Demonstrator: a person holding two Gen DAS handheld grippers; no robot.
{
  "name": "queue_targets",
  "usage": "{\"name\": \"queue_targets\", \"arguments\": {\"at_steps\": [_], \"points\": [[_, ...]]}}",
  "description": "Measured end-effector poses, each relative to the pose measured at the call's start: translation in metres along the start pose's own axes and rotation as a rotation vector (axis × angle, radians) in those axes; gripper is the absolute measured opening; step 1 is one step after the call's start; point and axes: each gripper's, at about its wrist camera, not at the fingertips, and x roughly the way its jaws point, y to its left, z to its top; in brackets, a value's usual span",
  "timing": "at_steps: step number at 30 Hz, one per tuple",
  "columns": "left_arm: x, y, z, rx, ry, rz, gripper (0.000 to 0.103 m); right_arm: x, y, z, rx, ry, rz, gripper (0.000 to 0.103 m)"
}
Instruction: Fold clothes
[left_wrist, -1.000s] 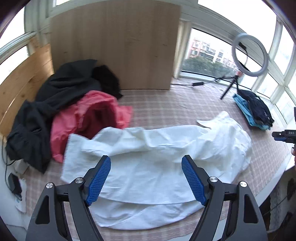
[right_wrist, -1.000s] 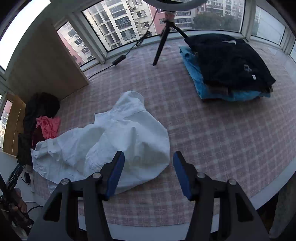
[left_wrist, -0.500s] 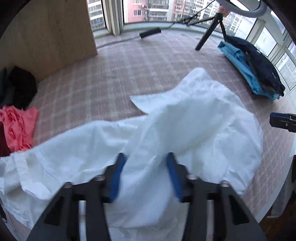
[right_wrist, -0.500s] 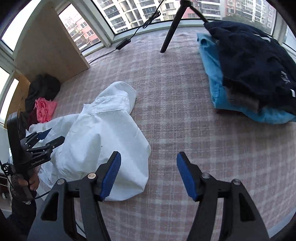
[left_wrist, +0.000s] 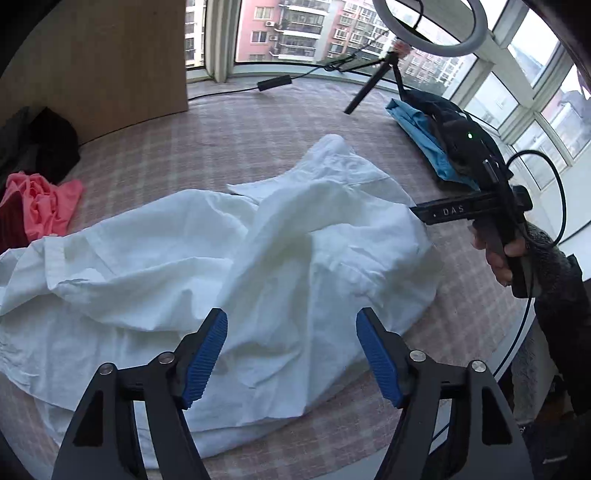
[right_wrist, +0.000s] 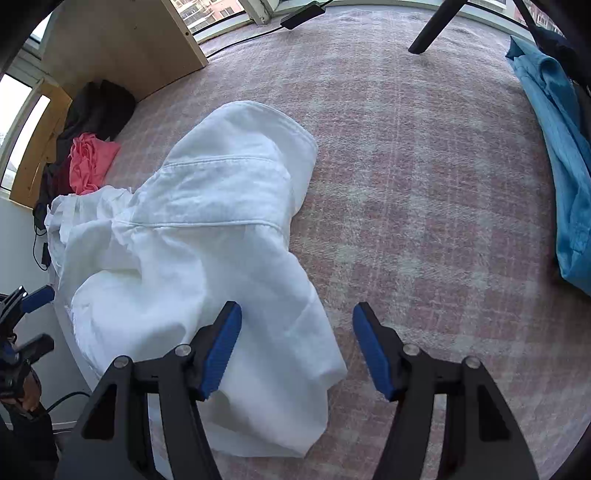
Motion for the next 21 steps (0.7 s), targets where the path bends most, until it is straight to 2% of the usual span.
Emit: {"name": "queue_targets", "arguments": {"at_steps": [2,3,4,5,6,7,8,10,12,14,16,17,18,20,21], "points": [[0.021,-0.007,0.004,0.018,0.040,-0.005,0.072,-0.001,-0.001,-0.002,0.021,-0.005,0.012,0.062],[0.032,-0.010,0.006,0.021,0.059,-0.019,0.066,-0.003,-0.001,-0.004,0.025,-0.010,0.019,0.062],[0.041,-0.012,0.009,0.017,0.077,-0.045,0.053,-0.005,0.000,-0.005,0.028,-0.016,0.025,0.062],[0.049,-0.015,0.010,0.016,0.101,-0.068,0.011,-0.009,0.001,-0.008,0.026,-0.028,0.026,0.061],[0.054,-0.018,0.011,0.021,0.128,-0.075,0.002,-0.013,0.002,-0.011,0.024,-0.040,0.027,0.046],[0.053,-0.020,0.012,0.031,0.127,-0.066,0.001,-0.017,0.003,-0.013,0.025,-0.050,0.031,0.029],[0.045,-0.018,0.013,0.037,0.103,-0.052,0.001,-0.021,0.004,-0.015,0.043,-0.051,0.056,0.002],[0.007,-0.001,0.014,0.006,0.025,-0.070,0.001,-0.040,0.011,-0.020,0.072,-0.081,0.094,0.003],[-0.049,0.030,0.013,-0.027,-0.087,-0.030,0.001,-0.065,0.032,-0.026,0.022,-0.112,0.104,0.003],[-0.109,0.075,0.005,-0.062,-0.185,0.054,0.001,-0.090,0.067,-0.031,-0.094,-0.129,0.106,0.006],[-0.153,0.128,-0.008,-0.129,-0.228,0.146,0.001,-0.111,0.096,-0.030,-0.175,-0.149,0.100,0.030],[-0.163,0.155,-0.018,-0.155,-0.221,0.214,0.002,-0.121,0.106,-0.029,-0.202,-0.159,0.097,0.058],[-0.171,0.180,-0.028,-0.184,-0.209,0.276,0.002,-0.131,0.116,-0.027,-0.228,-0.171,0.095,0.072],[-0.163,0.228,-0.049,-0.265,-0.142,0.353,0.003,-0.135,0.133,-0.015,-0.256,-0.221,0.104,0.072],[-0.153,0.248,-0.059,-0.296,-0.103,0.382,0.007,-0.136,0.142,-0.006,-0.270,-0.235,0.102,0.072]]}}
